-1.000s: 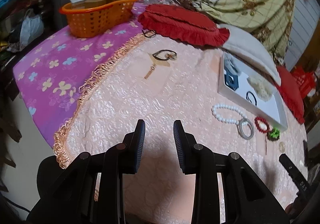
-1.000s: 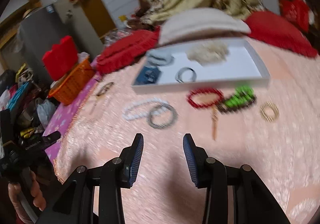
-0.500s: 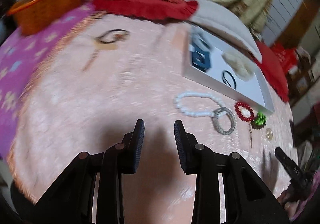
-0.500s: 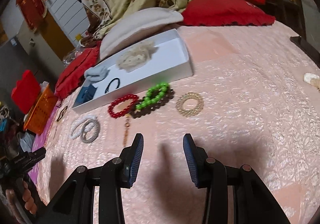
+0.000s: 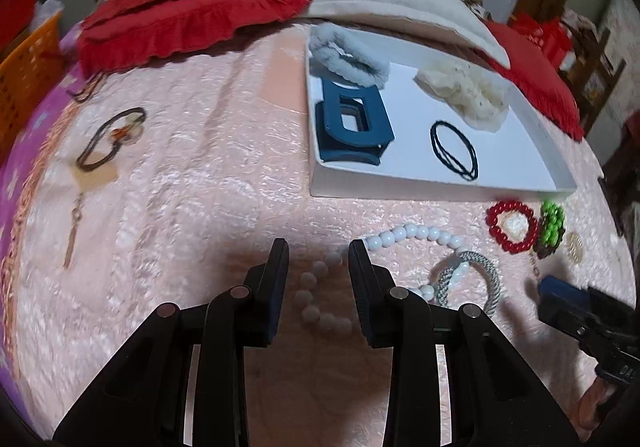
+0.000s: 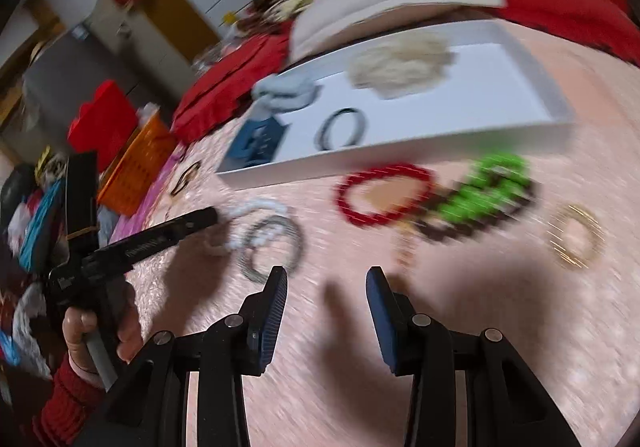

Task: Organize jewelry
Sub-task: 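Grasp the pearl necklace with the left tool while the right tool grasps the silver bangle, then carry the pearl necklace and silver bangle into the white box and release, then withdraw both open tools from the box toward the remaining bracelets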

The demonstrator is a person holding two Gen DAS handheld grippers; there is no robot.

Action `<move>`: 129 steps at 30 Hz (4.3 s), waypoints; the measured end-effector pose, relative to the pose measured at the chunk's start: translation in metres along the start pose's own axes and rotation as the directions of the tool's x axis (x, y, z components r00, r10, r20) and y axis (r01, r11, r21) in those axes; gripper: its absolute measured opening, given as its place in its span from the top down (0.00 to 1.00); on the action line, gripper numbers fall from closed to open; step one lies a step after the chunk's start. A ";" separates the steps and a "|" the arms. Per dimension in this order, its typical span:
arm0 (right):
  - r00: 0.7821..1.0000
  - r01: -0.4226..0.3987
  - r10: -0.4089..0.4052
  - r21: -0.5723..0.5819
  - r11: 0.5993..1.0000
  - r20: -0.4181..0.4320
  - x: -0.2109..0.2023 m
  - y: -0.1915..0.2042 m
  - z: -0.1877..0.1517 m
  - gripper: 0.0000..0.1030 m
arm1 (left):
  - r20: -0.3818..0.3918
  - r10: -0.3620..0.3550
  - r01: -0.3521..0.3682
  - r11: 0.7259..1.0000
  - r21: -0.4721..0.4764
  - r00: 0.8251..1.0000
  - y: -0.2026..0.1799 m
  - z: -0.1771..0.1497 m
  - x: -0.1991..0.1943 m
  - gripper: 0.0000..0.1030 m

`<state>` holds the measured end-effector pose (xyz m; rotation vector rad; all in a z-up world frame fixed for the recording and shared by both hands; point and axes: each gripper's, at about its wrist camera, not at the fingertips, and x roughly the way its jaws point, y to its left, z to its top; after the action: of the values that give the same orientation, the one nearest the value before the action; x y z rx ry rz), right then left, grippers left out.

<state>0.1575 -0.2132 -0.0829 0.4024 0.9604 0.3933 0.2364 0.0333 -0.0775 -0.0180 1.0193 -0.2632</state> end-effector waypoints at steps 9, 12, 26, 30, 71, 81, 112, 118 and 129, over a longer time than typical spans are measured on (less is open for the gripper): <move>0.998 0.061 -0.063 -0.100 0.993 -0.014 0.043 0.025 0.009 0.66 | 0.044 -0.011 0.009 0.999 0.052 0.999 -0.009 -0.008 0.005 0.71; 0.995 0.097 -0.097 -0.131 0.987 0.005 0.044 0.029 0.006 0.78 | 0.035 -0.033 0.031 0.998 0.058 0.999 -0.016 -0.016 0.001 0.93; 0.993 0.078 -0.067 -0.111 0.991 0.100 -0.013 0.034 -0.005 0.93 | 0.099 -0.076 0.075 0.997 0.011 0.992 -0.045 -0.041 -0.078 0.92; 0.988 0.094 -0.079 -0.113 0.989 0.137 -0.036 0.036 -0.013 0.93 | 0.147 -0.080 0.078 0.997 0.017 0.986 -0.052 -0.047 -0.108 0.92; 0.978 0.084 -0.074 -0.047 0.995 0.194 -0.086 0.015 -0.033 0.93 | 0.184 -0.101 0.102 0.995 0.003 0.978 -0.052 -0.020 -0.166 0.92; 0.968 0.120 -0.110 -0.035 0.992 0.224 -0.086 -0.003 0.019 0.93 | 0.141 -0.103 0.093 0.993 0.070 0.985 -0.075 0.044 -0.126 0.92; 0.996 0.088 -0.086 0.172 0.981 -0.016 0.069 -0.055 0.122 0.93 | -0.004 0.004 -0.004 0.998 0.056 1.000 -0.070 0.146 0.038 0.91; 0.999 0.043 -0.040 0.077 0.996 -0.036 0.067 -0.027 0.111 0.93 | 0.083 0.033 -0.037 0.998 0.045 0.996 -0.059 0.119 -0.018 0.90; 0.993 0.065 -0.066 0.013 0.998 0.095 -0.027 -0.012 0.031 0.65 | 0.177 0.086 -0.055 0.984 -0.172 0.980 -0.031 0.005 -0.110 0.63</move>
<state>0.1717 -0.2413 -0.0542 0.3937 0.8800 0.3069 0.1795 0.0271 0.0216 -0.1550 0.8537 -0.1081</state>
